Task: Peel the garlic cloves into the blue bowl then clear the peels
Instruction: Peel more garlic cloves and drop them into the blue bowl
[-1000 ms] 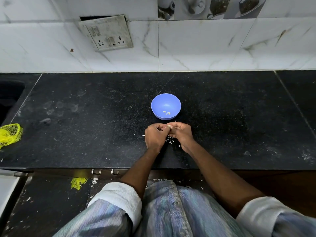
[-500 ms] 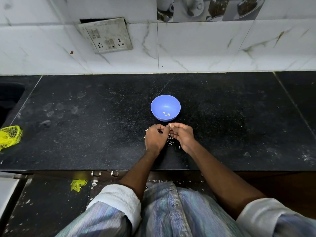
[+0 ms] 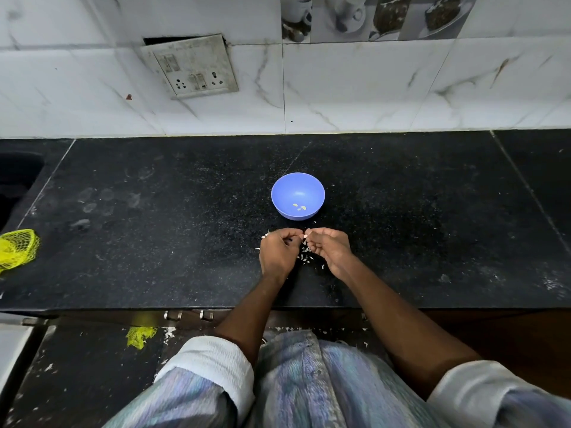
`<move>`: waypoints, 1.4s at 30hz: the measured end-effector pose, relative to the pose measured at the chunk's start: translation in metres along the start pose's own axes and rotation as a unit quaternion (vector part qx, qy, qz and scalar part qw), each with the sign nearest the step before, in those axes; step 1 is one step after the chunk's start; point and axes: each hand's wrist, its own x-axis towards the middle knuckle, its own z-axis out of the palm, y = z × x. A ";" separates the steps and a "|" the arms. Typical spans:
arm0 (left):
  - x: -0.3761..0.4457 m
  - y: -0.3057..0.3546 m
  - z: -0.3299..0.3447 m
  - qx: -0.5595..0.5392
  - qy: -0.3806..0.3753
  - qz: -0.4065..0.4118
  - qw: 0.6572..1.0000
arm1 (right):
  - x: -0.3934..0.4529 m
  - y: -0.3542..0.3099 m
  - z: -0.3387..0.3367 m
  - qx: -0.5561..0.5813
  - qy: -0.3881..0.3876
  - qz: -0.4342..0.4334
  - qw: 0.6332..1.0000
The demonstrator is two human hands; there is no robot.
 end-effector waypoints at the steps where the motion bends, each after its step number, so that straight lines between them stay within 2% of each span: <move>1: 0.000 -0.001 0.001 -0.023 0.005 -0.009 1.000 | 0.000 0.000 0.000 0.007 -0.002 -0.001 1.000; 5: 0.000 0.002 0.003 -0.093 0.014 -0.043 0.995 | 0.001 0.004 0.001 -0.003 -0.005 -0.019 1.000; 13: -0.002 0.001 0.001 -0.016 -0.021 0.000 1.000 | 0.005 0.005 0.001 -0.038 0.022 -0.035 0.998; 22: 0.000 0.004 0.002 -0.027 -0.014 -0.002 1.000 | 0.005 -0.002 0.003 -0.012 0.008 -0.006 1.000; 31: 0.004 0.002 0.003 -0.027 -0.041 0.023 0.999 | 0.004 -0.007 0.001 0.036 0.011 0.022 0.999; 42: 0.004 0.006 0.003 0.105 -0.040 0.122 0.986 | 0.001 -0.010 0.005 0.128 0.029 0.093 0.987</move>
